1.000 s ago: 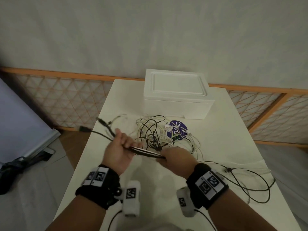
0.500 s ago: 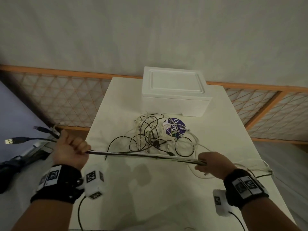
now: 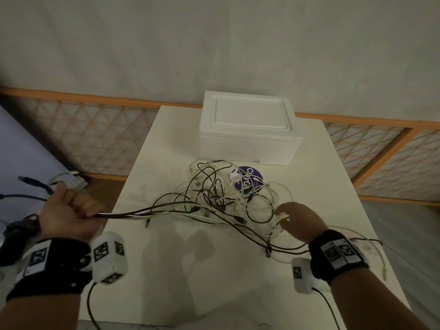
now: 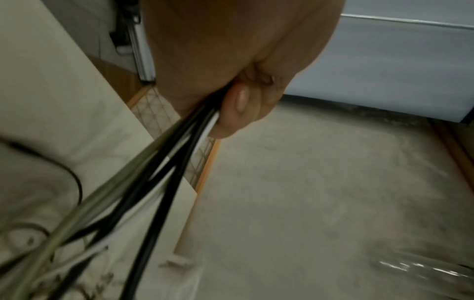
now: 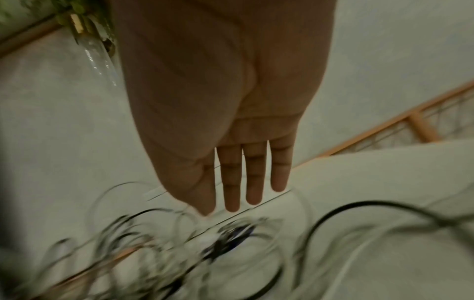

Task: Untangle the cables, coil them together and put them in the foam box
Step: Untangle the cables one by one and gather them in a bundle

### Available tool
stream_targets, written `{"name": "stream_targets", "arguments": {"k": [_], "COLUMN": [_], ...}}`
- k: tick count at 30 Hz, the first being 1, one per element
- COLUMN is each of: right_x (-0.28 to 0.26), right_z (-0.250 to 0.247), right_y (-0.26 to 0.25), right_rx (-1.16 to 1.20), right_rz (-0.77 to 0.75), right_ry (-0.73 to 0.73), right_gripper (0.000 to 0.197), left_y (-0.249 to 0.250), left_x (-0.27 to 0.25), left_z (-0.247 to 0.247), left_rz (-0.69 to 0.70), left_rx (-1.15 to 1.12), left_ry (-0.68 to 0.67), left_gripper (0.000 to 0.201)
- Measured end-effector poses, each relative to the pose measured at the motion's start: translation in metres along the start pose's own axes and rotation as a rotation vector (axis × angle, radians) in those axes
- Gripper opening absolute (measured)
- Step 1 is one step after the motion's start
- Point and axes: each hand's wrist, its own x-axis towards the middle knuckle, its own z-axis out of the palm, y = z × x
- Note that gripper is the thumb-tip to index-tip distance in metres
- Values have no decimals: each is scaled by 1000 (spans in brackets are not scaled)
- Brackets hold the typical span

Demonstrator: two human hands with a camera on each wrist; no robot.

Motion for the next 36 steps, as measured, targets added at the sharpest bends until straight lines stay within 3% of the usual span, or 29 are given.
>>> {"name": "stream_targets", "arguments": {"k": [1, 3, 4, 6, 7, 9, 12, 14, 15, 17, 19, 21, 24, 26, 27, 29, 31, 34, 36], "right_x": [0, -3, -3, -2, 2, 11, 16, 11, 9, 7, 5, 3, -5, -12, -15, -19, -22, -20, -13], "right_z": [5, 15, 20, 33, 40, 51, 57, 53, 50, 44, 35, 25, 1, -20, -32, -54, -70, -65, -44], "right_y": [-14, -49, -67, -97, -105, -110, -94, -88, -87, -88, -97, -108, -123, -129, -128, -122, -118, -136, -153], "right_rx": [72, 166, 158, 81, 68, 101, 221, 297, 313, 395, 469, 524, 595, 705, 752, 726, 503, 155, 76], "right_rz": [-47, -187, -270, -369, -373, -339, -356, -334, -294, -255, -356, -506, -667, -697, -694, -687, -716, -758, -724], "right_ry": [-4, -73, -80, -26, 15, 58, 129, 158, 169, 236, 287, 224, 151, 212, 275, 401, 427, 212, 70], "right_gripper": [31, 84, 106, 122, 116, 84, 33, 15, 14, 32, 60, 94, 116, 114, 112, 106, 95, 94, 66], "left_y": [-2, -7, -5, 1, -2, -3, 6, 12, 14, 12, 4, -9, -31, -41, -46, -54, -62, -76, -83], "left_x": [-2, -4, -7, -18, -20, -24, -25, -24, -24, -26, -29, -30, -34, -41, -44, -46, -46, -48, -55], "left_z": [5, 25, 38, 59, 67, 86, 94, 92, 94, 101, 111, 119, 139, 152, 158, 164, 167, 178, 190], "left_rz": [-39, -170, -199, -140, -161, -266, -369, -393, -400, -422, -448, -480, -369, -179, -128, -79, -64, -74, -64], "left_rx": [-22, -117, -113, -31, -60, -179, -321, -349, -363, -369, -383, -364, -219, 49, 118, 148, 179, 158, 148], "left_ry": [-95, -344, -383, -407, -470, -621, -637, -580, -587, -608, -658, -705, -603, -296, -216, -164, -122, -178, -238], "left_gripper": [52, 46, 45, 61, 65, 62, 60, 65, 67, 68, 65, 62, 46, 47, 52, 58, 59, 57, 58]}}
